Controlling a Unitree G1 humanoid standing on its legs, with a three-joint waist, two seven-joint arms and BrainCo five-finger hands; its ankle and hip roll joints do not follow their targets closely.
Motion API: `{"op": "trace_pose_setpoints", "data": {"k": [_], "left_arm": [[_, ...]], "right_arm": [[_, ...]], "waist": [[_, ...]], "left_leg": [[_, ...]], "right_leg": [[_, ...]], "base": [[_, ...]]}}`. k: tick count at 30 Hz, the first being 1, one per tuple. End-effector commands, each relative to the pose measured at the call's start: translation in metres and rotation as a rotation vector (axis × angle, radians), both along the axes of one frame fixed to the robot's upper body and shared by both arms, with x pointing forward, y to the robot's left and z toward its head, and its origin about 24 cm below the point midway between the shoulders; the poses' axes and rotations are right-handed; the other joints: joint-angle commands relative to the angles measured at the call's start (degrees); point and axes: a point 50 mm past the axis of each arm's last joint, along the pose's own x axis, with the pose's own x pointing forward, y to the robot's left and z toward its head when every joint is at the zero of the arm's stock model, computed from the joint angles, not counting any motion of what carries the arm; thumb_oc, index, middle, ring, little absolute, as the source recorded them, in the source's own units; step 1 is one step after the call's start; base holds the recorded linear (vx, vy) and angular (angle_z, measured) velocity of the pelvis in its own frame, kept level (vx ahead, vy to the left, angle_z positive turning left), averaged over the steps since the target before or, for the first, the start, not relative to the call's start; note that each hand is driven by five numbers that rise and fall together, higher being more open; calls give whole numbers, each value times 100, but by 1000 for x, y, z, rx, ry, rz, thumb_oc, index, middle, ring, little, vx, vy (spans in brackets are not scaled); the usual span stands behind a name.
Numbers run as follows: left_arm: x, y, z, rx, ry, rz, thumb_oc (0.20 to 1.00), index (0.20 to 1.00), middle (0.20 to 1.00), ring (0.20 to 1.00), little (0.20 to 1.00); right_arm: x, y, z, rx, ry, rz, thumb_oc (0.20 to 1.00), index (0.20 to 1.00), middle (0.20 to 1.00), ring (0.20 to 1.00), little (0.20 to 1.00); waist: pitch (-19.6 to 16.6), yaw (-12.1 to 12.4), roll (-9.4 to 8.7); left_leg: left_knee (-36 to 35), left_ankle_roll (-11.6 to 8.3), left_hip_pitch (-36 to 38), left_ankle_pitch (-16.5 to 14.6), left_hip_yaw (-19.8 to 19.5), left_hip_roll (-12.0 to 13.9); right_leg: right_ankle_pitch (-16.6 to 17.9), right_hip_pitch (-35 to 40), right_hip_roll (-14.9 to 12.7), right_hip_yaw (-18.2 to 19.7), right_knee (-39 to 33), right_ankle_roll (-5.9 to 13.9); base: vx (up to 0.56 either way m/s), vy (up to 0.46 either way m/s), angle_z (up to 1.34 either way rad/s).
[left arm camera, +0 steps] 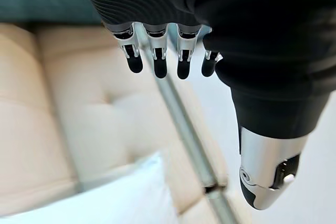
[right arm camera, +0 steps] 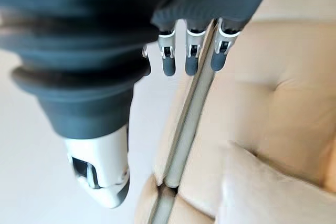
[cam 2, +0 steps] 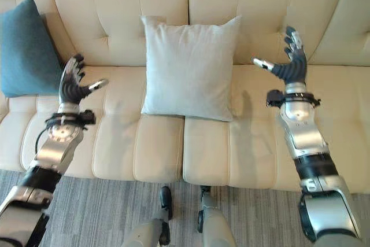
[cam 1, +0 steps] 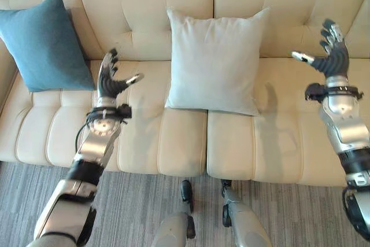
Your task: Pick up all the scattered cushions and arrange them neatly on the sofa.
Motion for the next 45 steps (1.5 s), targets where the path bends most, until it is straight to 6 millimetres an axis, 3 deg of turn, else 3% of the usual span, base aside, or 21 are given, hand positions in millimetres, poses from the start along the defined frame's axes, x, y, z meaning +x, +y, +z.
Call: {"op": "trace_pose_setpoints", "data": {"k": [1, 2, 3, 5, 6, 7, 8, 10, 12, 13, 16, 19, 20, 22, 23, 25, 27, 30, 35, 41, 45], "left_arm": [[-18, 20, -23, 43, 70, 21, 1000, 1000, 1000, 1000, 1000], [-41, 32, -45, 19, 140, 31, 1000, 1000, 1000, 1000, 1000], [-41, 31, -45, 19, 141, 30, 1000, 1000, 1000, 1000, 1000], [-78, 45, -90, -78, 296, 72, 1000, 1000, 1000, 1000, 1000], [-79, 45, -91, -77, 299, 71, 1000, 1000, 1000, 1000, 1000], [-93, 47, -106, -95, 358, 89, 1000, 1000, 1000, 1000, 1000], [-122, 51, -138, -153, 487, 132, 1000, 1000, 1000, 1000, 1000], [-133, 51, -149, -155, 540, 143, 1000, 1000, 1000, 1000, 1000], [-171, 46, -185, -212, 714, 172, 1000, 1000, 1000, 1000, 1000], [-171, 46, -185, -212, 716, 173, 1000, 1000, 1000, 1000, 1000], [-197, 36, -211, -174, 891, 121, 1000, 1000, 1000, 1000, 1000], [-197, 35, -214, -150, 912, 108, 1000, 1000, 1000, 1000, 1000], [-184, 36, -207, -100, 883, 96, 1000, 1000, 1000, 1000, 1000], [-171, 38, -201, -42, 860, 86, 1000, 1000, 1000, 1000, 1000], [-171, 38, -201, -41, 859, 86, 1000, 1000, 1000, 1000, 1000], [-162, 37, -198, -8, 851, 78, 1000, 1000, 1000, 1000, 1000], [-160, 36, -198, -3, 845, 86, 1000, 1000, 1000, 1000, 1000], [-153, 34, -196, -6, 823, 84, 1000, 1000, 1000, 1000, 1000], [-146, 28, -194, -26, 799, 81, 1000, 1000, 1000, 1000, 1000], [-150, 18, -198, -71, 806, 37, 1000, 1000, 1000, 1000, 1000], [-154, 8, -206, -97, 839, 23, 1000, 1000, 1000, 1000, 1000]], "right_arm": [[-17, -10, -24, -44, 44, 12, 1000, 1000, 1000, 1000, 1000], [-39, -23, -47, -36, 109, -11, 1000, 1000, 1000, 1000, 1000], [-39, -23, -47, -36, 109, -11, 1000, 1000, 1000, 1000, 1000], [-69, -33, -91, 30, 242, -29, 1000, 1000, 1000, 1000, 1000], [-70, -32, -92, 31, 246, -29, 1000, 1000, 1000, 1000, 1000], [-81, -37, -110, 62, 306, -48, 1000, 1000, 1000, 1000, 1000], [-102, -39, -141, 76, 430, -69, 1000, 1000, 1000, 1000, 1000], [-112, -40, -156, 81, 500, -86, 1000, 1000, 1000, 1000, 1000], [-143, -37, -206, 29, 764, -101, 1000, 1000, 1000, 1000, 1000], [-143, -37, -207, 28, 765, -100, 1000, 1000, 1000, 1000, 1000], [-167, -28, -251, -34, 1009, -74, 1000, 1000, 1000, 1000, 1000], [-169, -20, -262, -41, 1053, -48, 1000, 1000, 1000, 1000, 1000], [-159, -8, -267, -58, 1057, -14, 1000, 1000, 1000, 1000, 1000], [-152, 3, -270, -29, 1043, 14, 1000, 1000, 1000, 1000, 1000], [-152, 3, -270, -28, 1042, 15, 1000, 1000, 1000, 1000, 1000], [-150, 9, -273, -5, 1044, 23, 1000, 1000, 1000, 1000, 1000], [-149, 8, -272, 0, 1029, 7, 1000, 1000, 1000, 1000, 1000], [-145, 8, -269, 26, 1009, 3, 1000, 1000, 1000, 1000, 1000], [-140, -2, -260, 17, 981, -27, 1000, 1000, 1000, 1000, 1000], [-143, -9, -257, 45, 974, -48, 1000, 1000, 1000, 1000, 1000], [-146, -7, -264, 59, 997, -61, 1000, 1000, 1000, 1000, 1000]], "waist": [[-776, -57, -226], [-822, -89, -250], [-825, -87, -251], [-868, -150, -296], [-898, -150, -303], [-918, -170, -322], [-991, -203, -362], [-1010, -216, -381], [-1057, -245, -434], [-1072, -242, -435], [-1016, -274, -514], [-927, -298, -571], [-755, -275, -609], [-624, -197, -560], [-633, -194, -563], [-664, -85, -497], [-766, 7, -557], [-864, 200, -666], [-648, 203, -603], [-582, -77, -770], [-759, -219, -664]], "left_leg": [[-2, -175, 56, -186, 108, -150], [-2, -162, 155, -221, 94, -155], [-2, -162, 157, -221, 94, -155], [-2, -130, 299, -291, 105, -169], [-2, -129, 277, -271, 105, -172], [-2, -122, 313, -282, 118, -173], [-2, -90, 429, -319, 142, -188], [-2, -83, 476, -332, 153, -194], [-2, -40, 618, -403, 205, -202], [-2, -39, 615, -405, 210, -202], [4, 54, 729, -457, 343, -236], [-2, 103, 698, -452, 413, -254], [6, 126, 560, -360, 496, -185], [49, 138, 388, -218, 570, -26], [45, 136, 371, -204, 574, -26], [44, 123, 230, -25, 607, 102], [34, 79, 116, 64, 601, 87], [86, -69, -271, 339, 631, 107], [504, -375, -775, 612, 453, 223], [1660, -109, -293, -815, -392, -296], [1170, 8, 60, -809, -369, -264]], "right_leg": [[-1057, 494, -117, 225, 181, 512], [-1063, 619, -128, 204, 147, 525], [-1063, 622, -128, 203, 145, 525], [-1066, 784, -141, 188, 142, 550], [-1044, 768, -144, 188, 131, 548], [-1037, 802, -149, 190, 131, 557], [-1028, 906, -166, 205, 141, 575], [-1025, 944, -170, 213, 150, 585], [-1007, 1021, -195, 247, 198, 626], [-1007, 1016, -195, 253, 198, 627], [-860, 921, -204, 451, 277, 721], [-685, 715, -200, 592, 351, 830], [-664, 377, -146, 656, 699, 929], [-1131, 312, -129, 472, 1461, 858], [-1123, 289, -128, 476, 1465, 855], [-1521, 559, -201, 311, 2493, 699], [-1579, 923, -215, 305, 2515, 695], [-1986, 1520, -37, 272, 1283, 494], [-1891, 1521, 214, 356, 693, 276], [-1371, 1028, -86, 482, 705, 355], [-1298, 905, 0, 630, 708, 404]], "base": [[40, 41, -4], [38, 41, -6], [32, 44, 0], [20, 49, 1], [-4, 58, -4], [-13, 67, -9], [-28, 92, -9], [-35, 61, -12], [-75, 82, -21], [-95, 91, -20], [-174, 103, -23], [-265, 57, -40], [-500, 25, -56], [-395, 16, -53], [-245, 10, -38], [-300, -23, -20], [-246, -107, 4], [-205, -192, 12], [-276, -122, 13], [-254, 52, -3], [-3, 93, -50]]}}
